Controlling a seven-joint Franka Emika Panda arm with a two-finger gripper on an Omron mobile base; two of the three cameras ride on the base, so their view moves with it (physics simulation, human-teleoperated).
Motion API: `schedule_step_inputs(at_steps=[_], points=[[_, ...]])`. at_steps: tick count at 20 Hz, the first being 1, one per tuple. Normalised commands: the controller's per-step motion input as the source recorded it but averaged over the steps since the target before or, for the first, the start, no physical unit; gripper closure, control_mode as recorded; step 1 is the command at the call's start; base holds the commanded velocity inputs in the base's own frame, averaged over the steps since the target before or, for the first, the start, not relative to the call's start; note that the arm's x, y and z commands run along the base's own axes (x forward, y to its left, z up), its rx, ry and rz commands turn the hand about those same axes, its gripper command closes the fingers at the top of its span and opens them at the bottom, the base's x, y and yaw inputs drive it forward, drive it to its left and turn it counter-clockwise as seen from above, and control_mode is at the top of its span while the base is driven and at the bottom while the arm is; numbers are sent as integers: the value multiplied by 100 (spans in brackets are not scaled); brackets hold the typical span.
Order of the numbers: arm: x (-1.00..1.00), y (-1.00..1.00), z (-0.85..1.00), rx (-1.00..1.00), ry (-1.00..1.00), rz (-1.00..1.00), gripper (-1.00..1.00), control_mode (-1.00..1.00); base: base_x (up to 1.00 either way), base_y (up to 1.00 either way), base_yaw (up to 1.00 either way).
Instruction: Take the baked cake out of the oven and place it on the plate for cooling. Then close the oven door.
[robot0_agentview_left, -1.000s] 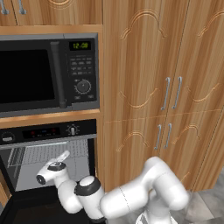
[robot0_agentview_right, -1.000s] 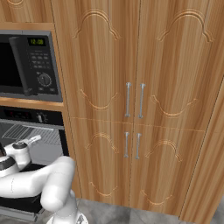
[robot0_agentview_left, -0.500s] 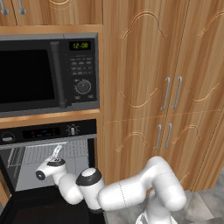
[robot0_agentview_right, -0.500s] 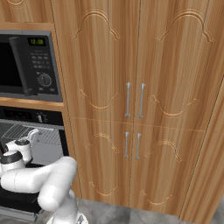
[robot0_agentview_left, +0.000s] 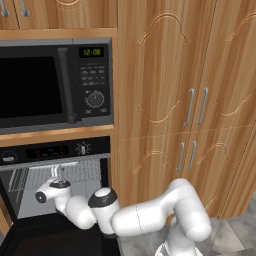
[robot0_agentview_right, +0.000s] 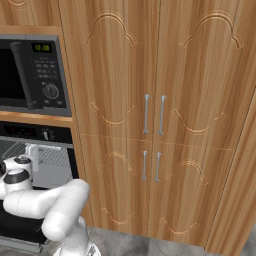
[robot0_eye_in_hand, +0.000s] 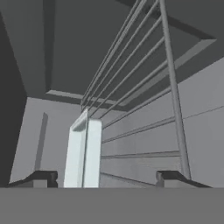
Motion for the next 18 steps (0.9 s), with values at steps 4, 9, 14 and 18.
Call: schedule_step_inputs(at_steps=[4, 9, 14, 18], points=[[-42, 15, -51, -36, 0, 14, -100, -100, 0, 0, 0], [-27, 11, -54, -35, 0, 9, -100, -100, 0, 0, 0], [-20, 15, -69, -41, 4, 10, -100, -100, 0, 0, 0], [0, 13, -68, -34, 3, 10, -100, -100, 0, 0, 0]])
